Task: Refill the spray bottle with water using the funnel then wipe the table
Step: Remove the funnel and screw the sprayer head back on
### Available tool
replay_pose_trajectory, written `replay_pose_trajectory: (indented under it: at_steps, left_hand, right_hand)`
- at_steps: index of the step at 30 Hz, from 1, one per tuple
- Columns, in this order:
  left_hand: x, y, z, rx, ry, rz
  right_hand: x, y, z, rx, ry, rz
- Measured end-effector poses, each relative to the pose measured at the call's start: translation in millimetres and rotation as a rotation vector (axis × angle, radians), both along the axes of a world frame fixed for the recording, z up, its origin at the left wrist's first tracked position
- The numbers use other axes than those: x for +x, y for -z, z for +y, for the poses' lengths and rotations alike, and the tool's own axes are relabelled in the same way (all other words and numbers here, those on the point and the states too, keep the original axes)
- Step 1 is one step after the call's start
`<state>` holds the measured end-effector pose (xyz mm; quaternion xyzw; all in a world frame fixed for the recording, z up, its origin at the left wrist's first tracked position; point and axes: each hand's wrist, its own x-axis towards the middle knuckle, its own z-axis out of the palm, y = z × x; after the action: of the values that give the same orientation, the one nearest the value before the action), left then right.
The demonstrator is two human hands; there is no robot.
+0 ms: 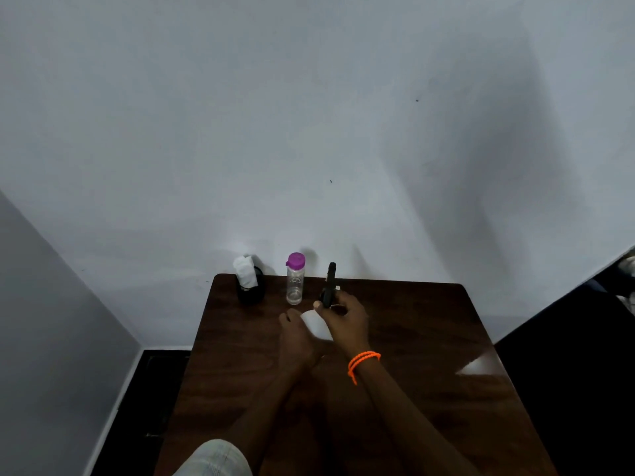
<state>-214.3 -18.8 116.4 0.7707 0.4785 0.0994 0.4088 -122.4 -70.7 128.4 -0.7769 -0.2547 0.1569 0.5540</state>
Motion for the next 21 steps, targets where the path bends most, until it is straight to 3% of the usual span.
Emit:
replay_pose_trajectory:
  at_steps: [6,13,21]
  left_hand:
    - [2,5,1,0.040,-0.042,-0.043]
    - [2,14,4,-0.007,-0.042,-0.045]
    - [2,19,3,0.012,-0.032,-0.054]
  right_hand:
    - [-3,-3,3,0.016,0.094,-0.025]
    - [5,-7,-1,-0.011,-0.043,-0.016]
    - [1,-13,-2,-0.004,0.026,-0.071]
